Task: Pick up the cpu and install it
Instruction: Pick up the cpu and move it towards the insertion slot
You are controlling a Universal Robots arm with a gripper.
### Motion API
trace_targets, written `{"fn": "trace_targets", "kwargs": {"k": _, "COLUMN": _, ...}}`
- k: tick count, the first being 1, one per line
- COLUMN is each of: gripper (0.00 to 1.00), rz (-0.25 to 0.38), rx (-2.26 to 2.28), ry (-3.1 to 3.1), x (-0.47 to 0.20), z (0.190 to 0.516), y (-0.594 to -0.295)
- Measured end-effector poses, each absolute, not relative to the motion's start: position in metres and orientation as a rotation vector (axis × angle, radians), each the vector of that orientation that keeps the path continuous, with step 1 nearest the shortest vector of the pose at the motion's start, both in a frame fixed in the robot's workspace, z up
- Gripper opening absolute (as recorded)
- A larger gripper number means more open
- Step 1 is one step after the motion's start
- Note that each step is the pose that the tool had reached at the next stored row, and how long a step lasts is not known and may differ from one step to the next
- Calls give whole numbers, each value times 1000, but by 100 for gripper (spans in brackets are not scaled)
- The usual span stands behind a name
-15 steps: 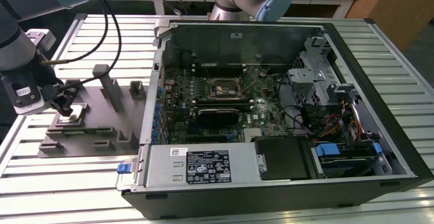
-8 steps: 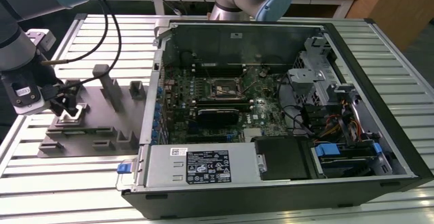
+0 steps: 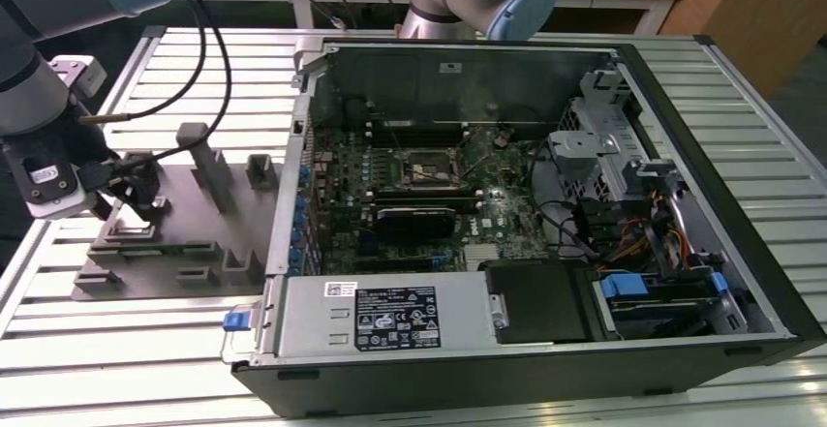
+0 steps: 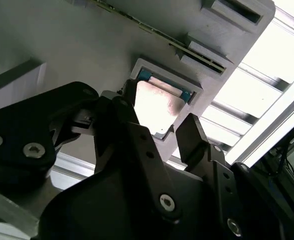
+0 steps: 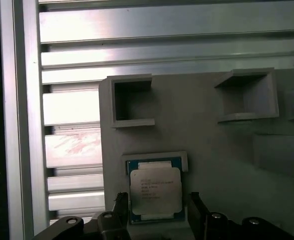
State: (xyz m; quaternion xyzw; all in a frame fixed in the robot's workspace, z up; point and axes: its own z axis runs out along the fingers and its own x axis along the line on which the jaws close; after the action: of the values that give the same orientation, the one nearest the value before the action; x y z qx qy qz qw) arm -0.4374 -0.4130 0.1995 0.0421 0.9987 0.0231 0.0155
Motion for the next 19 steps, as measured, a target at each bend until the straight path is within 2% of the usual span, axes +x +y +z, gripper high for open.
{"fn": "trace_targets", "kwargs": {"k": 19, "gripper": 59, "rz": 72, "rx": 72, "ry": 3110, "x": -436, "z": 189, "y": -408}}
